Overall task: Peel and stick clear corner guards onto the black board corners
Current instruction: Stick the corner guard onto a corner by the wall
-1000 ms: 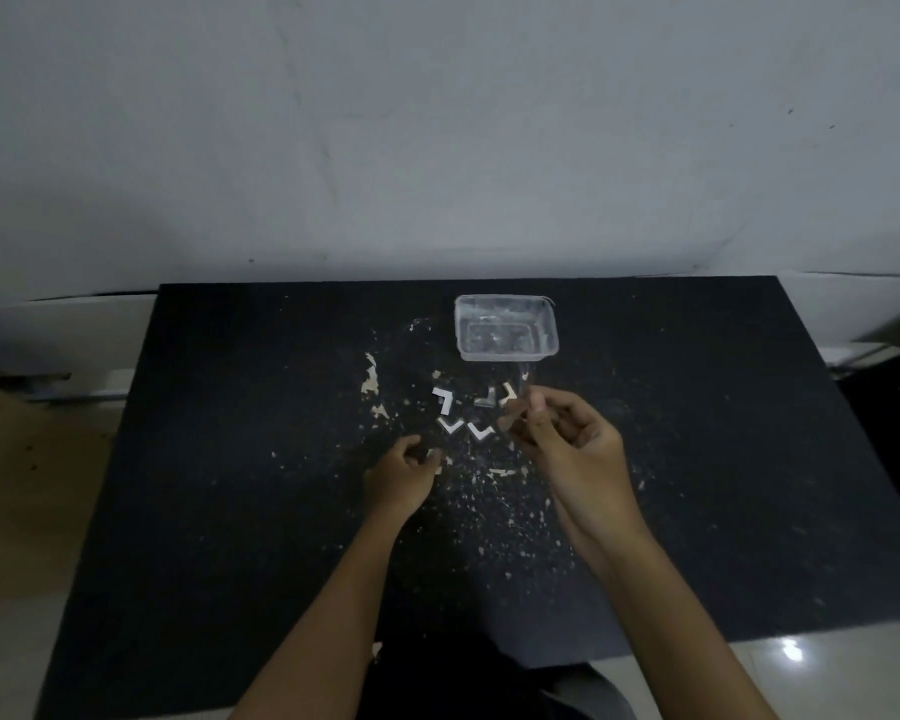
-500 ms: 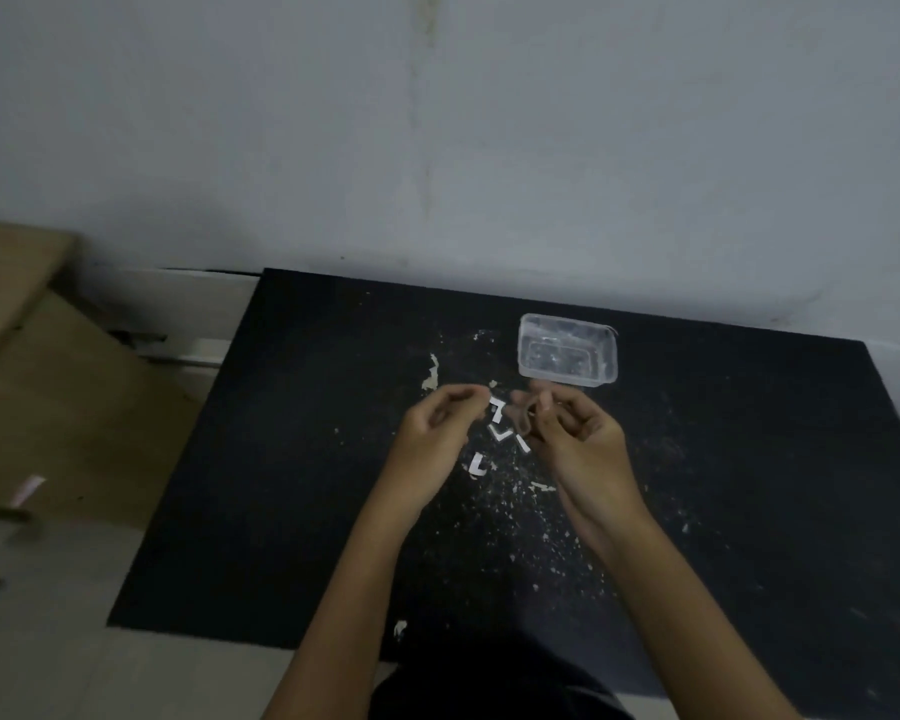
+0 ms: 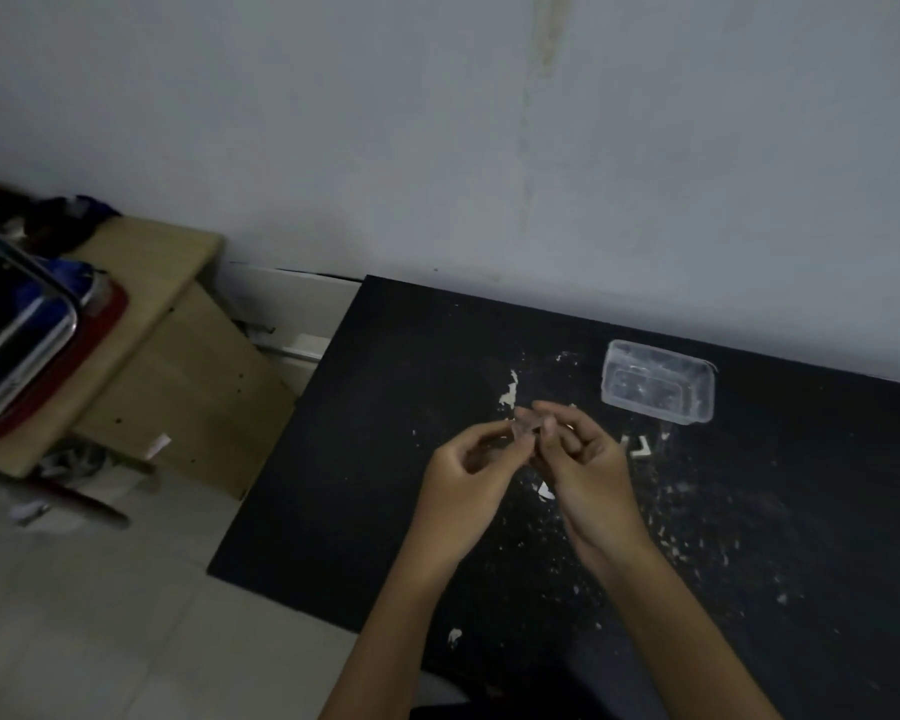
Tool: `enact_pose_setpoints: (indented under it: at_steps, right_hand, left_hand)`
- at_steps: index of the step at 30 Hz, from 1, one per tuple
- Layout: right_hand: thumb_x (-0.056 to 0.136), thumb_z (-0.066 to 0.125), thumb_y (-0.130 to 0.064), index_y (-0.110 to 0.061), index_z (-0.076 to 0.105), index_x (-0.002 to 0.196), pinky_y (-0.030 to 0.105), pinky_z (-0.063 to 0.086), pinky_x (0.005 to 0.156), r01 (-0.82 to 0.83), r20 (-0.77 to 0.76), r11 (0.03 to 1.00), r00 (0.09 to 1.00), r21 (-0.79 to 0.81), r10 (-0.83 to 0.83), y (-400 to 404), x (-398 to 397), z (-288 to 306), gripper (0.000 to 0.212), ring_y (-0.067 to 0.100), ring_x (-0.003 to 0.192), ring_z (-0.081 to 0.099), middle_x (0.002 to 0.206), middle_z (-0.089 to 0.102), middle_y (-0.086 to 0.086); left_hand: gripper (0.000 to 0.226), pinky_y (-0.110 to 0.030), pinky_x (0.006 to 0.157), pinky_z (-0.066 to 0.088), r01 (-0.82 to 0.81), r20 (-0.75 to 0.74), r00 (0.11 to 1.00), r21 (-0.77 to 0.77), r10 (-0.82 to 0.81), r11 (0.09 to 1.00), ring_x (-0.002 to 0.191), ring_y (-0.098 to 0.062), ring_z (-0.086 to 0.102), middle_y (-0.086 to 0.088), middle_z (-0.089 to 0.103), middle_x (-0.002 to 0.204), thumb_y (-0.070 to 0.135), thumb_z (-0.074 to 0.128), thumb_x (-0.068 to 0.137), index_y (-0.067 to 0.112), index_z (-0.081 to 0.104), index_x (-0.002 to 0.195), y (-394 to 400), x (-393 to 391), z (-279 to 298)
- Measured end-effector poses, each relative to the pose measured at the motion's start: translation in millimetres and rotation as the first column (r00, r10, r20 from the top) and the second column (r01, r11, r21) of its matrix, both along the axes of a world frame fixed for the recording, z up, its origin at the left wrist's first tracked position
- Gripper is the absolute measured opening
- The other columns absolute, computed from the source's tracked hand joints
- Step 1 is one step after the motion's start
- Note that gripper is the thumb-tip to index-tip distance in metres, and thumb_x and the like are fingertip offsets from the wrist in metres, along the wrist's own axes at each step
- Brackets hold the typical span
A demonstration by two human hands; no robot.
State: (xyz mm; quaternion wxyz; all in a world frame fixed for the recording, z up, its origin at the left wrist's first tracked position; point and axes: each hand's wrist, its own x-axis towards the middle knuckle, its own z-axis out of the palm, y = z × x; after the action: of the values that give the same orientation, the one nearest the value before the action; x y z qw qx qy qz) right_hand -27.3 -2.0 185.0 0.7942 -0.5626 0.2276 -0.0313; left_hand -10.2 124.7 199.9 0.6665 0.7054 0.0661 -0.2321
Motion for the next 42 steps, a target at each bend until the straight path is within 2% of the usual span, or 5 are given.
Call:
enact_pose_setpoints:
  at_steps: [16,22,29,34,42]
  right_hand:
    - [0.096,0.060,-0.018,-0.020,0.069,0.102,0.030,0.055,0.090,-0.067,-0.099,0.938,0.994,-0.340,0.036,118,145,-33,0.011,0.010,0.098,0.068,0.101,0.071,-0.002]
    - [0.095,0.061,-0.022,-0.015,0.069,0.096,0.031,0.058,0.080,-0.130,-0.169,0.936,0.983,-0.328,0.077,149,204,-61,0.011,0.015,0.088,0.070,0.093,0.073,0.002]
    - [0.101,0.051,-0.024,-0.015,0.066,0.112,0.032,0.057,0.087,-0.225,-0.261,0.935,0.953,-0.275,0.153,158,275,-118,0.020,0.016,0.095,0.071,0.100,0.074,0.001]
    - [0.098,0.056,-0.009,-0.010,0.065,0.119,0.002,0.044,0.082,-0.318,-0.295,0.719,0.942,-0.618,0.163,157,331,-177,0.023,0.008,0.098,0.062,0.115,0.069,0.004]
    - [0.095,0.055,-0.003,-0.001,0.063,0.125,0.027,0.033,0.109,-0.256,-0.188,0.319,0.955,-0.913,0.229,162,404,-241,0.031,0.030,0.127,0.050,0.130,0.061,0.016]
  left_hand:
    - [0.023,-0.011,0.077,0.052,0.031,0.083,0.996,0.013,-0.032,0.999,0.094,0.008,0.067,0.014,0.074,0.110,0.029,0.063,0.098,0.037,0.068,0.119,133,152,-54]
    - [0.014,-0.015,0.086,0.054,0.025,0.167,0.985,0.137,-0.047,0.990,0.101,0.002,0.068,0.017,0.075,0.104,0.022,0.069,0.094,0.028,0.074,0.106,167,207,-86]
    - [0.010,-0.009,0.071,0.053,-0.131,0.018,0.991,0.109,0.130,0.985,0.092,0.005,0.071,0.014,0.077,0.096,0.024,0.071,0.093,0.026,0.075,0.102,180,271,-125]
    - [0.020,-0.026,0.092,0.057,-0.169,0.022,0.986,0.178,0.168,0.969,0.104,0.001,0.068,0.011,0.075,0.112,0.031,0.066,0.096,0.025,0.074,0.114,190,315,-158]
    - [0.030,-0.021,0.086,0.057,-0.255,0.129,0.964,0.215,0.232,0.943,0.094,0.000,0.065,0.018,0.065,0.102,0.024,0.045,0.108,0.030,0.064,0.131,187,379,-199]
